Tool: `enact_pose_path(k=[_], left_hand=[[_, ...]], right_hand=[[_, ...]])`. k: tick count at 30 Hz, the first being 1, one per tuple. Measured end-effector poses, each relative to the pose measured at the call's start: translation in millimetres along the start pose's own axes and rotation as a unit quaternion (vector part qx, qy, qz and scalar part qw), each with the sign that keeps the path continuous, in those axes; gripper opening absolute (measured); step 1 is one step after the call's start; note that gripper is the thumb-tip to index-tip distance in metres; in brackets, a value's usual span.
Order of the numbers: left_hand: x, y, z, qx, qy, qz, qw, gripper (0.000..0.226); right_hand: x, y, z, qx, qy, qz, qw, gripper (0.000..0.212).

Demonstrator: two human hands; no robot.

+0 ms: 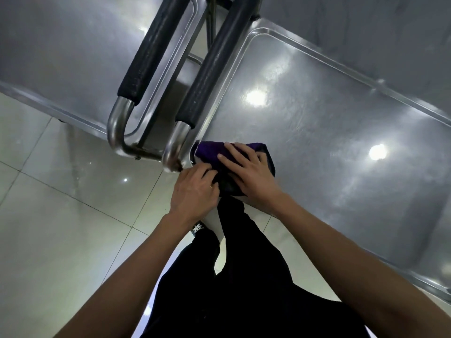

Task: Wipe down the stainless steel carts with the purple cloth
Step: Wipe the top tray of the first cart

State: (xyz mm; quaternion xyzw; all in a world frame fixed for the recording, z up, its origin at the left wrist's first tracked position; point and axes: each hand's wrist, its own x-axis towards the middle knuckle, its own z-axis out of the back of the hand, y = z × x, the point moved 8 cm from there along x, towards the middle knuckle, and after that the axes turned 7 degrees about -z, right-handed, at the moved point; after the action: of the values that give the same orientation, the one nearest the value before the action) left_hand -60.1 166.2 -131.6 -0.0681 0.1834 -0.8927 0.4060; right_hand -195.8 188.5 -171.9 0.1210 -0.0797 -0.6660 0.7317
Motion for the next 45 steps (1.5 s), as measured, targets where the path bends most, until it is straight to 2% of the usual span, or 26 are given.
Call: enact_pose_path(k=[7, 9, 12, 15, 18, 22, 28, 32, 38, 45], left_hand=[[27.3, 7.7, 6.0, 0.004, 0.007, 0.035, 0.999, 0.024], [39.2, 9.0, 4.6, 0.003, 0.014, 0.045, 0.999, 0.028], [60.1, 9.0, 1.5, 0.010, 0.025, 0.064, 0.998, 0.037], [79.8, 5.2, -1.9, 0.000, 0.029, 0.075, 0.997, 0.049], [99.9, -2.1, -4.3, 0.013, 0.033, 0.074, 0.997, 0.050], [127.7, -20.8, -23.3, 0.043, 0.105, 0.031, 0.993, 0.044], [137.5, -31.8, -45.4, 0.045, 0.150, 0.049, 0.986, 0.044], [132.2, -27.5, -57.4, 0.054, 0.182, 0.043, 0.981, 0.055], [122.9, -26.3, -62.8, 0.046, 0.206, 0.039, 0.977, 0.064], [111.8, -23.8, -52.5, 0.054, 0.229, 0.035, 0.971, 0.059]], right_hand=[[35.5, -13.6, 16.9, 0.002, -0.024, 0.006, 1.000, 0.050], [50.2, -23.4, 19.6, 0.005, -0.034, -0.003, 0.999, 0.043], [75.1, -42.6, 25.4, -0.002, -0.041, -0.014, 0.999, 0.044], [100.8, -66.8, 35.8, -0.004, -0.050, -0.035, 0.998, 0.043], [128.7, -97.3, 43.7, -0.003, -0.047, -0.084, 0.995, 0.044], [163.1, -135.5, 50.5, -0.007, -0.033, -0.138, 0.990, 0.047], [208.2, -188.4, 66.1, -0.015, -0.033, -0.186, 0.982, 0.046], [232.5, -212.8, 73.2, -0.013, -0.028, -0.217, 0.976, 0.050], [213.5, -202.3, 64.6, 0.029, -0.022, -0.243, 0.969, 0.049], [120.9, -174.2, 53.4, 0.025, -0.006, -0.230, 0.973, 0.045]])
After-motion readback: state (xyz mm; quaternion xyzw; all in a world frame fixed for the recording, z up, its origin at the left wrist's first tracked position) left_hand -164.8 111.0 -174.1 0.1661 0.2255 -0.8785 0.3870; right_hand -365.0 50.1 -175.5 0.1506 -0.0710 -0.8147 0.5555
